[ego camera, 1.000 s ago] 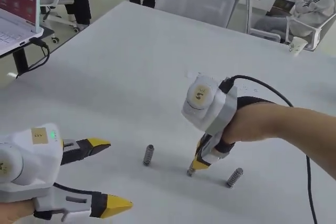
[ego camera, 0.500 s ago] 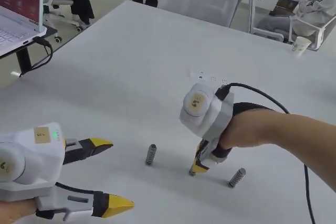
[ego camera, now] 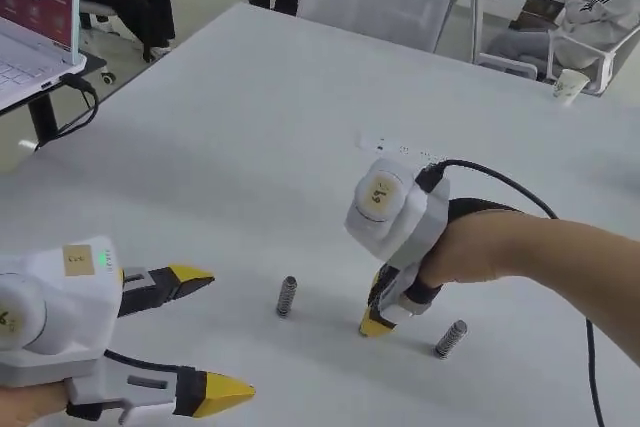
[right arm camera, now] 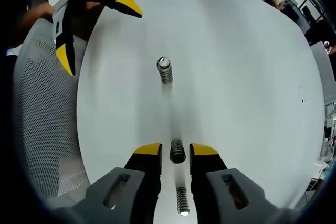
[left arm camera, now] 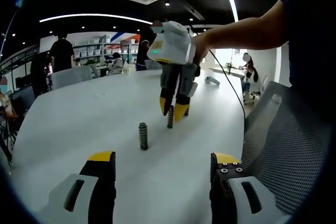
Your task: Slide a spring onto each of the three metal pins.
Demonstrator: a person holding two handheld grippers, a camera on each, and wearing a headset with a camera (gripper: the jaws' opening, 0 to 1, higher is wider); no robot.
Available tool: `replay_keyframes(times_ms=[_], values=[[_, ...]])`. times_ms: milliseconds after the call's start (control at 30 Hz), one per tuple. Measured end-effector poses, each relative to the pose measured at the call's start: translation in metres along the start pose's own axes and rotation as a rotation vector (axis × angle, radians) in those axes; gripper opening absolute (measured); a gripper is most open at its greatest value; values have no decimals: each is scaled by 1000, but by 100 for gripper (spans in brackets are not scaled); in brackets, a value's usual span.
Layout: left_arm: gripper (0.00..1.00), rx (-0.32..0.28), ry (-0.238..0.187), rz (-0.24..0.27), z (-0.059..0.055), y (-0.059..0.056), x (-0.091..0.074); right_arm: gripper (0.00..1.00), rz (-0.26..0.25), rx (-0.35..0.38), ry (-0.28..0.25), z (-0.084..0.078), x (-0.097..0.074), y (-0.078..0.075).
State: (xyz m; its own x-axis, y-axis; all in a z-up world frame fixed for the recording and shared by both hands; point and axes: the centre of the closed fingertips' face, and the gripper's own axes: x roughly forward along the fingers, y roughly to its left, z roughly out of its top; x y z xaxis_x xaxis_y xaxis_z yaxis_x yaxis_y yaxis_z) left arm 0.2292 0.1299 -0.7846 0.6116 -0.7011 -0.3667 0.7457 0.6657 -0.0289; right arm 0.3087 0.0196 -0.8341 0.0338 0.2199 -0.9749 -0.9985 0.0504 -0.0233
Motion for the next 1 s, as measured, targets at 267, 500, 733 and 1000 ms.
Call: replay_keyframes(times_ms=[267, 500, 733, 1000], values=[[71, 1, -5, -1, 3, 0, 1, 34, -20, 32, -87, -2, -14, -4], [71, 0, -6, -3, 4, 1, 3, 41, -72, 107, -223, -2, -30, -12], [71, 4, -1, -9, 6, 1, 4, 49, -128, 160, -350, -6, -44, -17], [71, 2, -1, -7, 10, 2, 4, 56, -151, 272, -508, -11, -59, -16]])
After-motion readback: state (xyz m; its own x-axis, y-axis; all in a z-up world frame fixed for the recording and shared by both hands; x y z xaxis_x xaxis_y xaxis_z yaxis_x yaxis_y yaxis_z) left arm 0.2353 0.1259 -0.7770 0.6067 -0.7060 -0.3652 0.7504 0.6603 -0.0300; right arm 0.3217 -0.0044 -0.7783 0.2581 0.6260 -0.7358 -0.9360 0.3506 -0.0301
